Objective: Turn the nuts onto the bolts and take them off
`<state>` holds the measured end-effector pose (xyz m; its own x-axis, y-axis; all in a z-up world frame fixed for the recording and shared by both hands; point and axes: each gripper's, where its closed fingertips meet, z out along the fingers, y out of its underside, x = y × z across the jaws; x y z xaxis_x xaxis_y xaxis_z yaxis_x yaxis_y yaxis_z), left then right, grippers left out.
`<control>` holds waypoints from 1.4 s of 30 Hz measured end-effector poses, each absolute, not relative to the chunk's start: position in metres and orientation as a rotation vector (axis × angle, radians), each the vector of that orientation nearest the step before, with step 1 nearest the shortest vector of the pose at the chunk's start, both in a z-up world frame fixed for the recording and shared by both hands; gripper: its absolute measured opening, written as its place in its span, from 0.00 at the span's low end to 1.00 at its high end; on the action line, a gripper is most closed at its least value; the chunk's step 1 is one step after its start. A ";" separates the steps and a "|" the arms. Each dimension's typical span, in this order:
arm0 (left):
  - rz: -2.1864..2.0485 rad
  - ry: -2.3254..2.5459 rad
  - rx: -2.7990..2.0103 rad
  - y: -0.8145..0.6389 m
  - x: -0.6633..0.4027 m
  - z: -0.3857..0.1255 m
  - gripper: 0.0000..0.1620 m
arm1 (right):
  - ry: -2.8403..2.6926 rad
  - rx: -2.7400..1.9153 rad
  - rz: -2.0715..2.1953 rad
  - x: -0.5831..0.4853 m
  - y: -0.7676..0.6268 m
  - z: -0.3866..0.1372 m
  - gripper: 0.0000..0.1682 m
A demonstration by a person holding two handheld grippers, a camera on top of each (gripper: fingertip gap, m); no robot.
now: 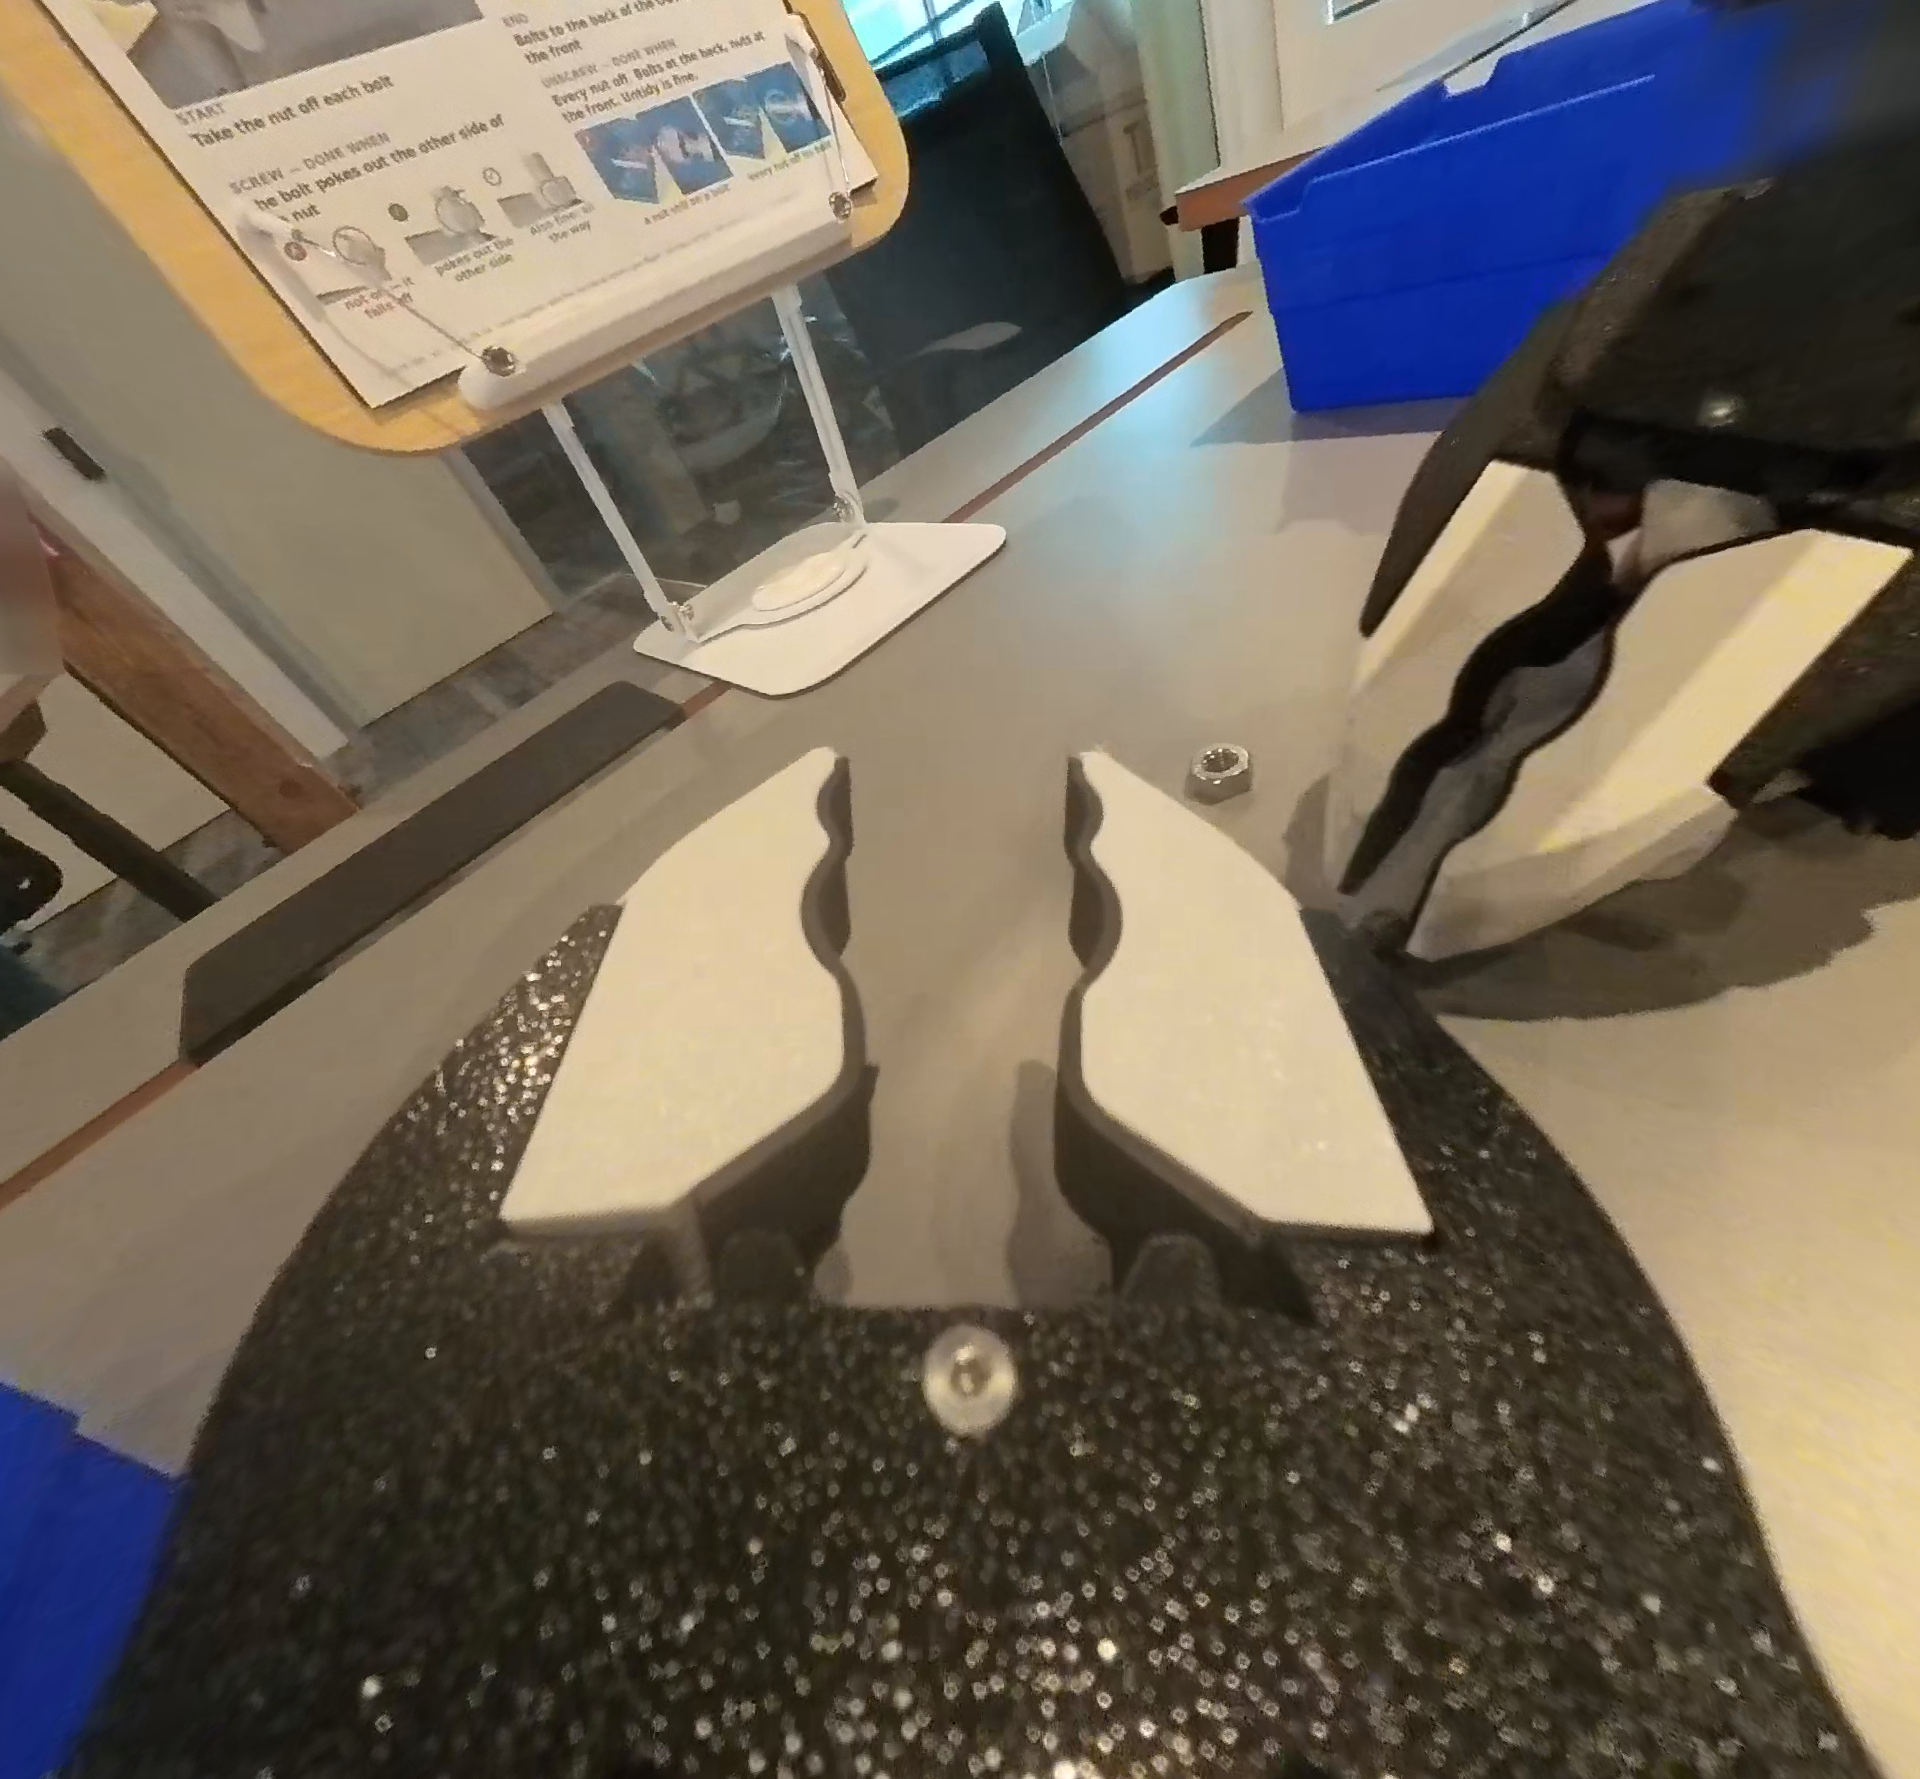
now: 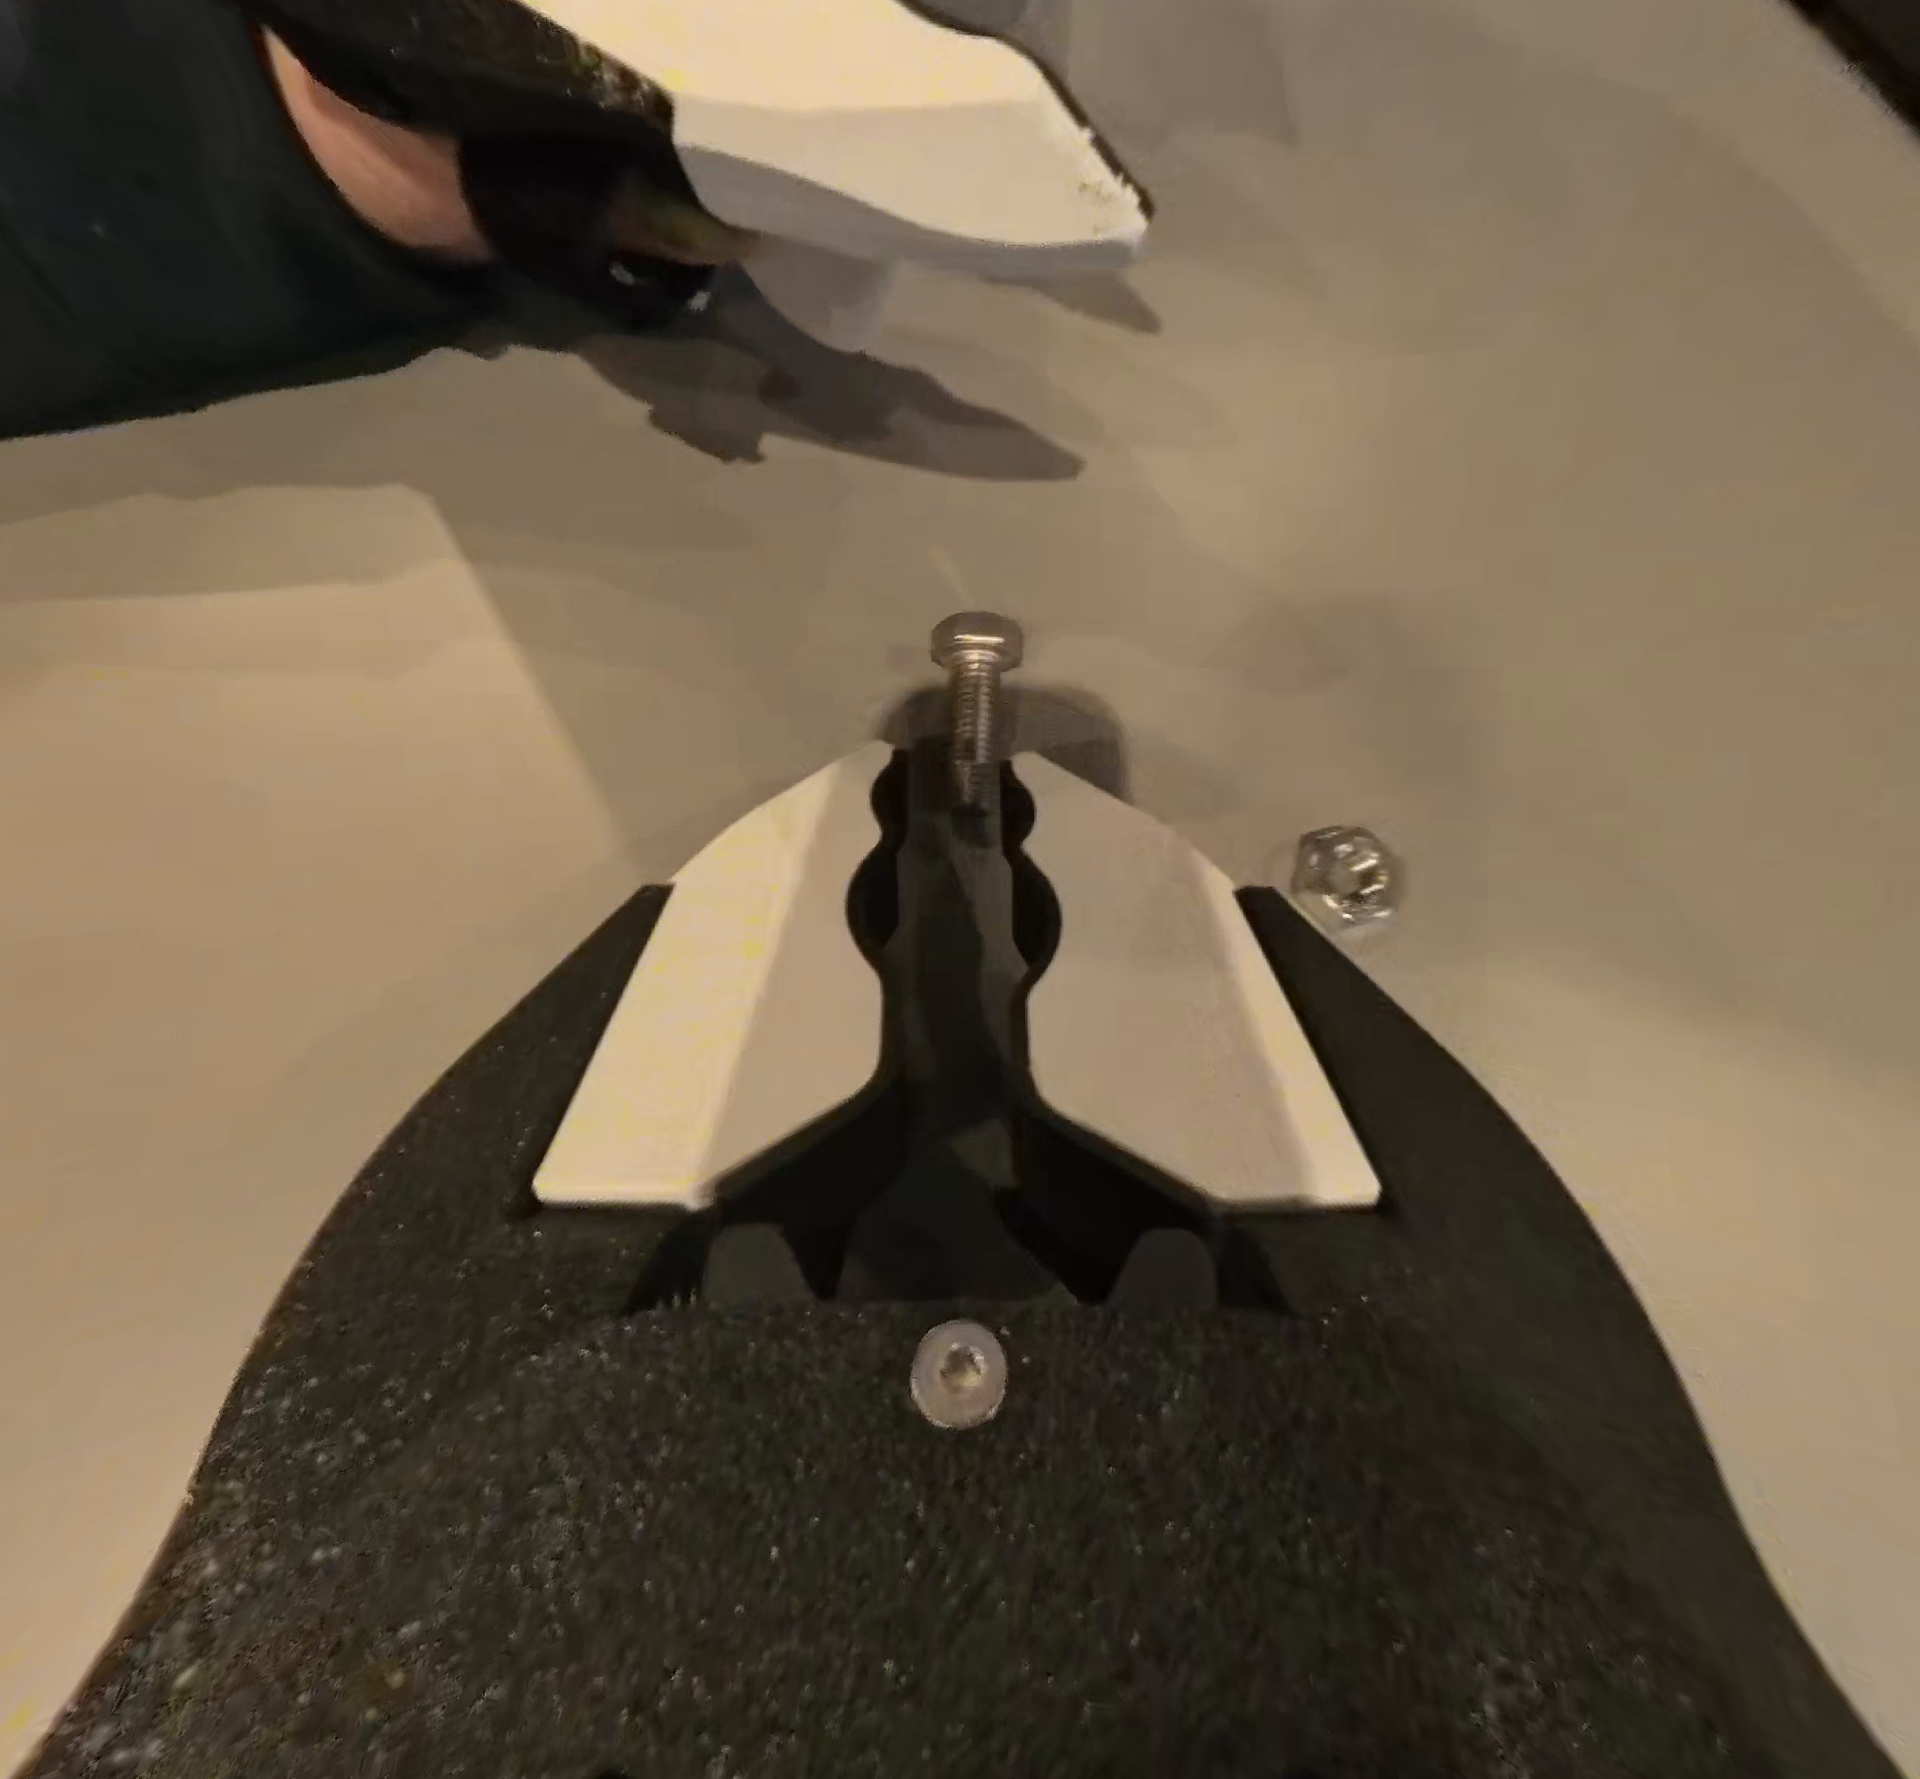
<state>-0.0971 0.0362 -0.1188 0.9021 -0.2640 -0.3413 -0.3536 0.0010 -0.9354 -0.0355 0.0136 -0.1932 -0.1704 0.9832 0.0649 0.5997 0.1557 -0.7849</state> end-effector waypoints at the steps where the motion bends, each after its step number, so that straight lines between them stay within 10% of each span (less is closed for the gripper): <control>1: 0.080 0.494 -1.592 0.036 -0.097 -0.119 0.24 | -1.858 -1.541 0.870 -0.035 0.011 -0.195 0.11; 42: 0.245 0.694 -1.588 0.034 -0.085 -0.127 0.22 | -1.656 -1.723 0.705 -0.038 0.025 -0.196 0.06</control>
<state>-0.0847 0.0336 -0.1271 0.7916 -0.2865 -0.5397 -0.5617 0.0067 -0.8273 -0.0384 0.0254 -0.1965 0.0627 0.9967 0.0508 0.6541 -0.0026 -0.7564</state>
